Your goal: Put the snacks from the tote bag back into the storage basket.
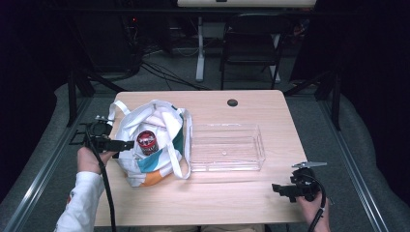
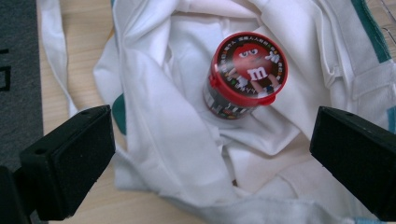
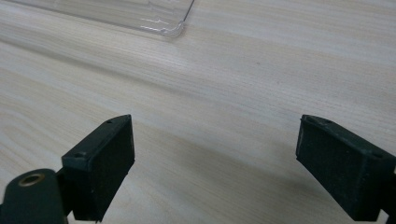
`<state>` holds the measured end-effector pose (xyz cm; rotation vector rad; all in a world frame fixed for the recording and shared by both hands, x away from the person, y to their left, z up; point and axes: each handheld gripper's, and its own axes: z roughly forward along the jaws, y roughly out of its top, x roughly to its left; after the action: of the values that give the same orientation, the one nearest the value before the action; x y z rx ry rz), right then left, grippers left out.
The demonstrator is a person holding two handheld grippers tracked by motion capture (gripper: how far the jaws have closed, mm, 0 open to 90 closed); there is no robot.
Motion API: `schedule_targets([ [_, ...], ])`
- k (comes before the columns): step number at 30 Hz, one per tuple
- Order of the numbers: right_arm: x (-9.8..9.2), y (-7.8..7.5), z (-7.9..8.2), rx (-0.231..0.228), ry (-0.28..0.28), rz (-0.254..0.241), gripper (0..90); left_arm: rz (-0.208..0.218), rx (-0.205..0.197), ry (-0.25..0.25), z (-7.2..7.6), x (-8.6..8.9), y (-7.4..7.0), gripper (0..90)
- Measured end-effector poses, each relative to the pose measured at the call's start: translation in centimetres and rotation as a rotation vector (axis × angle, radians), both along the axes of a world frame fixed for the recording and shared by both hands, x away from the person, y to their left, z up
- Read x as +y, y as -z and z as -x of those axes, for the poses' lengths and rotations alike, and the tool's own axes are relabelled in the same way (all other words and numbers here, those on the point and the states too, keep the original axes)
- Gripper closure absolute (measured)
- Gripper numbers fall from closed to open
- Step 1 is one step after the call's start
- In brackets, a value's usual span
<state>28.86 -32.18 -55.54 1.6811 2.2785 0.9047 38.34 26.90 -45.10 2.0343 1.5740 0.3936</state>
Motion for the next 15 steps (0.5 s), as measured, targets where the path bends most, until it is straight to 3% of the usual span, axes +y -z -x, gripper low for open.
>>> schedule_targets([
  [15,0.1,0.1,-0.1,0.007,-0.01,-0.008,11.3,-0.018,0.038,0.067,-3.8,-4.0,0.8,0.1],
])
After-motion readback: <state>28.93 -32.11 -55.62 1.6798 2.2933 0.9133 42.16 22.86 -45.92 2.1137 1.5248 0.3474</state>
